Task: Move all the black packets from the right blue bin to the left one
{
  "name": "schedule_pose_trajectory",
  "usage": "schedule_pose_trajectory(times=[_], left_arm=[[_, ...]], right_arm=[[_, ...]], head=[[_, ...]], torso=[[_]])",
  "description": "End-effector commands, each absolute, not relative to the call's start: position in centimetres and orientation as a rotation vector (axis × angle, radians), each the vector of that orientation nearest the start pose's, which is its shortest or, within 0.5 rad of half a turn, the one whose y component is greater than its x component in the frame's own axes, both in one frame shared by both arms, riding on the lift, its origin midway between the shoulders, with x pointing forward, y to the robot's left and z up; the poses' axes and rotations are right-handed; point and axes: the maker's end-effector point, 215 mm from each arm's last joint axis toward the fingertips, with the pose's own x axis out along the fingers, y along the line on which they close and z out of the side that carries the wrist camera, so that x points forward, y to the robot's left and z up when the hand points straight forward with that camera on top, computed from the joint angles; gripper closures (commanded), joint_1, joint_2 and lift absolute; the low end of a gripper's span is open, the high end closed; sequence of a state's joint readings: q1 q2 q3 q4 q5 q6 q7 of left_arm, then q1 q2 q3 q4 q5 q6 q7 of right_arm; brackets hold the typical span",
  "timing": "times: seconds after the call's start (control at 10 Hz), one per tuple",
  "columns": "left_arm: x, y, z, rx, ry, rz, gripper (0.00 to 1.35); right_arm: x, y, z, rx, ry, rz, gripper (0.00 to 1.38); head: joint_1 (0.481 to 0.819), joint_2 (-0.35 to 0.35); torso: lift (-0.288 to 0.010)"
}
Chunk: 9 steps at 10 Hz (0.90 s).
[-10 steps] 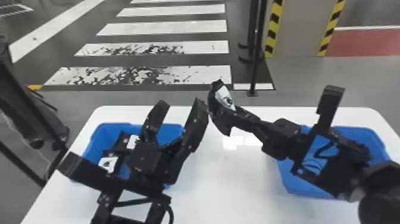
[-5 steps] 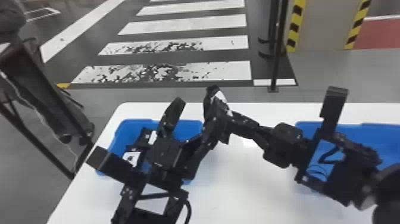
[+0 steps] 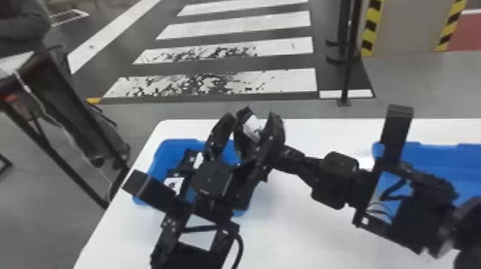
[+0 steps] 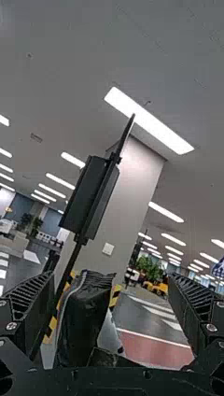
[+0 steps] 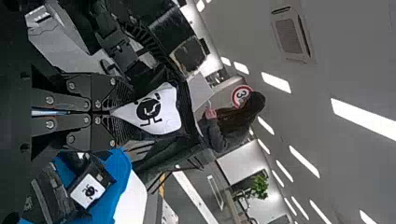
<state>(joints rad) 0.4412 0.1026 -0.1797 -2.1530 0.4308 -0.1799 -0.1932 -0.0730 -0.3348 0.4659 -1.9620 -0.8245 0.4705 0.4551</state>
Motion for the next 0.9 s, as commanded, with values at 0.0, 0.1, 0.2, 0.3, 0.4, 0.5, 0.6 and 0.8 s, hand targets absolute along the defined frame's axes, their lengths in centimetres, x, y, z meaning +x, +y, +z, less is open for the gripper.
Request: schedule_pose_trajectory(times=[0.0,0.1,0.2,0.3,0.4,0.5,0.6,0.8], left_arm=[[43.4,12.2,-19.5,-0.413,-0.292,-0.384,0.38],[43.5,12.1,-19.7,-0.411,-0.285,-0.386,0.81],[43.6,11.9,-20.1,-0.411,-0.27,-0.388,1.26],[43.7,11.8,-20.5,-0.413,-0.249,-0.391,1.21],[43.7,11.6,-20.6,-0.403,-0.242,-0.395,1.21],[43.7,11.7,-20.2,-0.392,-0.252,-0.393,1.21],[43.6,11.9,-19.8,-0.391,-0.267,-0.389,1.21],[43.5,12.3,-19.2,-0.384,-0.292,-0.383,1.21]], right_arm=[[41.7,8.1,-24.8,0.47,0.225,1.193,1.2],[41.7,8.1,-24.4,0.473,0.218,1.195,1.2],[41.8,8.0,-24.3,0.483,0.213,1.191,1.2],[42.2,8.0,-23.8,0.49,0.199,1.187,1.2],[42.5,7.9,-23.3,0.484,0.186,1.187,1.2],[42.6,7.9,-23.0,0.485,0.177,1.187,1.2],[42.6,7.9,-23.2,0.487,0.182,1.185,1.2],[43.0,7.7,-23.9,0.495,0.191,1.171,0.71]], head=[[0.688,0.259],[0.692,0.264],[0.693,0.264],[0.693,0.262],[0.691,0.258],[0.687,0.253],[0.684,0.252],[0.677,0.254]], torso=[[-0.14],[-0.14],[-0.14],[-0.14],[-0.14],[-0.14],[-0.14],[-0.14]])
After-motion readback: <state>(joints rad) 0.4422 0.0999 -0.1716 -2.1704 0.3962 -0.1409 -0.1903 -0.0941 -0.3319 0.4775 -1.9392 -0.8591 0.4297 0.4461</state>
